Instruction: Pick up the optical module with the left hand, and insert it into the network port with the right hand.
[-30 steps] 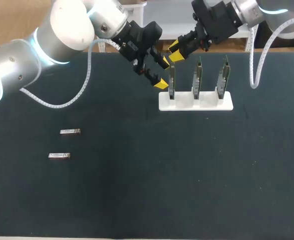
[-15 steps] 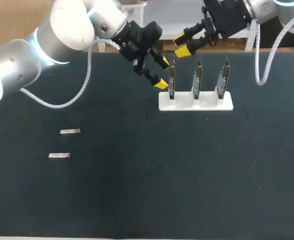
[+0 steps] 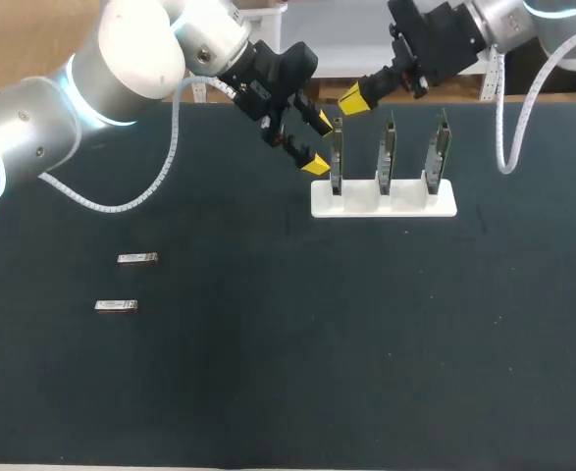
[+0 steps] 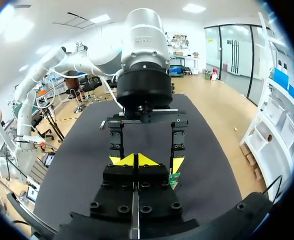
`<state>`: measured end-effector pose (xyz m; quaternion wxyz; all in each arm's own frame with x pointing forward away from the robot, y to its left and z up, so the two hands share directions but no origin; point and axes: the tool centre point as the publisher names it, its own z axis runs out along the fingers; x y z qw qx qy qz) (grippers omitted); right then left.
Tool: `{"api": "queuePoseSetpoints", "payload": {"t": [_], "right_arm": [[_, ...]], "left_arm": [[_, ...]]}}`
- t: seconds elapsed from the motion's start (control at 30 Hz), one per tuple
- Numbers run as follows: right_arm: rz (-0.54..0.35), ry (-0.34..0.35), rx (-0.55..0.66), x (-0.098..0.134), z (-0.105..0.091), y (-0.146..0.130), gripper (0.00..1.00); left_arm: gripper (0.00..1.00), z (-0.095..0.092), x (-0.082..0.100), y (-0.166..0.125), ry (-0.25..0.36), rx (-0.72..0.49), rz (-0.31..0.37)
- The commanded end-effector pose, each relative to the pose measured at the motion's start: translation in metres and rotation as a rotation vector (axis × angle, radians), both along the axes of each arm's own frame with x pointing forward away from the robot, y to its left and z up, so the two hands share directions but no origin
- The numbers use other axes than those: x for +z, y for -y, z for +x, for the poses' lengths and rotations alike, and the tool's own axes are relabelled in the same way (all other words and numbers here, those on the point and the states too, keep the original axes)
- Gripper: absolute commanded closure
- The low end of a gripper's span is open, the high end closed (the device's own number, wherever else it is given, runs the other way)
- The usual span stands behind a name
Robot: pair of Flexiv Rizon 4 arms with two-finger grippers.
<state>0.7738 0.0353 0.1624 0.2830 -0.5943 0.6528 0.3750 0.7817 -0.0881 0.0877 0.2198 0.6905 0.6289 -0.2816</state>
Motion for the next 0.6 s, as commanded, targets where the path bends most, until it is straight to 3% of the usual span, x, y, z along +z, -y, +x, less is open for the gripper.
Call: {"api": "queuePoseSetpoints", "payload": {"t": [0.03,0.6], "right_arm": [[0.000,-0.012,0.015,-0.0045,0.0101,-0.0033,1.00],[-0.019,-0.029,0.022,-0.0140,0.0158,-0.0079,1.00]], "left_arm": [[0.00,0.0028,-0.0001,0.0007,-0.003,-0.004,0.003],[0.00,0.0028,-0.0001,0.0007,-0.003,-0.004,0.003]]}}
